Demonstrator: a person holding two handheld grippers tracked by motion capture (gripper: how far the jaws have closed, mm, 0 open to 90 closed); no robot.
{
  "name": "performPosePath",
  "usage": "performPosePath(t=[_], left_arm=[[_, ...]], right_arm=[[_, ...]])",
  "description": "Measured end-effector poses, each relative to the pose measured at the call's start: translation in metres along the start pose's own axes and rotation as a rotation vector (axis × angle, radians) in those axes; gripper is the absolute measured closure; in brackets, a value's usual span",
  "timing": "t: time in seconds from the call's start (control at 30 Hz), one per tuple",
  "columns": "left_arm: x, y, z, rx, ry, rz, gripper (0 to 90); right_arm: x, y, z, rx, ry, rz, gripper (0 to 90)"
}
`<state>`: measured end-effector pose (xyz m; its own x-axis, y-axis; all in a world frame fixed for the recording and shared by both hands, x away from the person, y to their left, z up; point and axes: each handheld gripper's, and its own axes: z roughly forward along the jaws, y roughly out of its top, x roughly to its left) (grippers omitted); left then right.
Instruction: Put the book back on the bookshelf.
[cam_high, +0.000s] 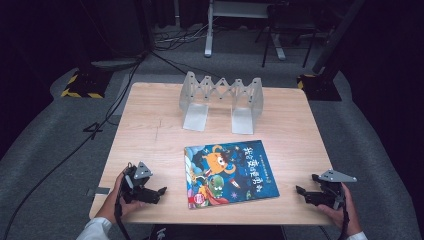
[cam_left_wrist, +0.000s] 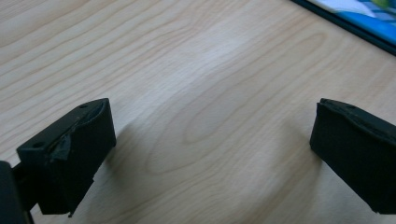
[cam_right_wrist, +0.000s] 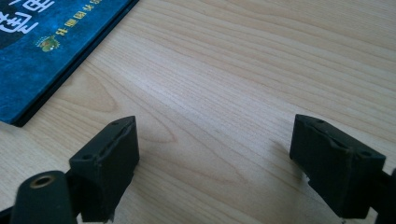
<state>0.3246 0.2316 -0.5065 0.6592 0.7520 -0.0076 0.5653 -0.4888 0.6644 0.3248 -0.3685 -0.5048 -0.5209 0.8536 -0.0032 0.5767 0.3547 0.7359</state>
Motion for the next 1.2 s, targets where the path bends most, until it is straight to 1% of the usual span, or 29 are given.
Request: performPosePath(t=[0.03, 0.07, 0.1, 0.13, 0.17, 0.23, 0.27, 0.3, 0.33, 0.43, 0.47, 0.5, 0.53, 0.57, 0.6, 0.67, 0.7, 0.73, 0.77, 0.8, 0.83, 0.87, 0.9, 0.97, 1.0, 1.03, 1.1, 1.13, 1.2], left_arm=[[-0.001, 0.001, 0.0, 0.006, -0.007, -0.009, 0.3], [-0.003, 0.002, 0.001, 0.004, 0.001, 0.0, 0.2], [-0.005, 0.002, 0.002, 0.003, -0.008, -0.006, 0.2], [-0.007, 0.003, 0.003, 0.006, -0.017, 0.013, 0.1], [-0.009, 0.004, 0.004, 0.004, -0.027, 0.021, 0.1], [-0.013, 0.007, 0.006, 0.006, -0.03, 0.025, 0.1], [-0.015, 0.008, 0.007, 0.003, -0.035, 0.024, 0.1], [-0.016, 0.009, 0.008, 0.004, -0.041, 0.039, 0.1], [-0.016, 0.009, 0.008, 0.004, -0.041, 0.039, 0.1], [-0.021, 0.012, 0.011, 0.004, -0.056, 0.043, 0.2], [-0.023, 0.013, 0.011, 0.003, -0.062, 0.056, 0.2], [-0.026, 0.014, 0.012, 0.005, -0.071, 0.069, 0.2], [-0.03, 0.015, 0.014, 0.004, -0.082, 0.087, 0.5], [-0.03, 0.015, 0.014, 0.004, -0.082, 0.087, 0.5], [-0.038, 0.017, 0.015, 0.004, -0.115, 0.116, 0.5], [-0.045, 0.02, 0.017, 0.005, -0.127, 0.137, 0.5], [-0.049, 0.021, 0.019, 0.004, -0.132, 0.139, 0.5], [-0.053, 0.022, 0.02, 0.004, -0.146, 0.156, 0.5], [-0.056, 0.023, 0.021, 0.004, -0.149, 0.157, 0.5], [-0.056, 0.023, 0.021, 0.004, -0.149, 0.157, 0.5], [-0.06, 0.025, 0.023, 0.003, -0.156, 0.162, 0.5], [-0.063, 0.026, 0.024, 0.005, -0.161, 0.171, 0.4], [-0.064, 0.027, 0.024, 0.004, -0.164, 0.176, 0.4], [-0.065, 0.027, 0.024, 0.004, -0.165, 0.171, 0.4], [-0.065, 0.027, 0.024, 0.004, -0.165, 0.171, 0.5], [-0.066, 0.027, 0.024, 0.005, -0.161, 0.173, 0.5], [-0.071, 0.028, 0.025, 0.004, -0.166, 0.178, 0.4], [-0.071, 0.028, 0.025, 0.004, -0.166, 0.178, 0.4], [-0.079, 0.031, 0.027, 0.006, -0.181, 0.195, 0.5]], right_arm=[[0.0, 0.0, 0.0, 0.0, 0.0, 0.0, 15.9], [0.0, 0.0, 0.0, 0.0, 0.0, 0.0, 15.9], [0.0, 0.0, 0.0, 0.001, 0.0, 0.001, 16.0], [0.0, 0.0, 0.0, 0.0, -0.001, 0.0, 16.3], [0.0, 0.0, 0.0, -0.003, 0.001, -0.005, 17.1], [0.002, 0.0, 0.0, -0.006, 0.007, -0.008, 19.2], [0.002, 0.0, 0.0, -0.008, 0.016, -0.02, 20.1], [0.004, 0.0, 0.0, -0.011, 0.024, -0.035, 20.9], [0.006, 0.001, 0.0, -0.013, 0.026, -0.05, 21.9], [0.011, 0.001, -0.002, -0.03, -0.005, -0.091, 26.4], [0.012, 0.002, -0.002, -0.035, -0.006, -0.1, 26.5], [0.013, 0.003, -0.002, -0.039, 0.004, -0.099, 26.6], [0.014, 0.006, -0.002, -0.06, 0.057, -0.079, 26.6], [0.014, 0.006, -0.002, -0.06, 0.057, -0.079, 26.6], [0.021, 0.013, 0.0, -0.06, 0.072, -0.105, 26.2], [0.025, 0.017, 0.002, -0.063, 0.099, -0.106, 26.1], [0.027, 0.018, 0.004, -0.063, 0.115, -0.111, 26.2], [0.029, 0.02, 0.006, -0.057, 0.121, -0.117, 26.1], [0.032, 0.022, 0.009, -0.052, 0.129, -0.131, 26.1], [0.033, 0.022, 0.01, -0.05, 0.14, -0.136, 26.1], [0.033, 0.022, 0.01, -0.05, 0.14, -0.136, 26.1], [0.035, 0.024, 0.012, -0.049, 0.162, -0.139, 26.1], [0.04, 0.025, 0.016, -0.043, 0.177, -0.153, 25.9], [0.044, 0.026, 0.019, -0.042, 0.195, -0.168, 25.5], [0.044, 0.026, 0.019, -0.042, 0.195, -0.168, 25.5], [0.045, 0.026, 0.02, -0.044, 0.206, -0.174, 25.5], [0.049, 0.028, 0.022, -0.043, 0.223, -0.179, 25.5], [0.049, 0.028, 0.022, -0.043, 0.225, -0.183, 25.5], [0.049, 0.028, 0.023, -0.037, 0.228, -0.182, 25.1]])
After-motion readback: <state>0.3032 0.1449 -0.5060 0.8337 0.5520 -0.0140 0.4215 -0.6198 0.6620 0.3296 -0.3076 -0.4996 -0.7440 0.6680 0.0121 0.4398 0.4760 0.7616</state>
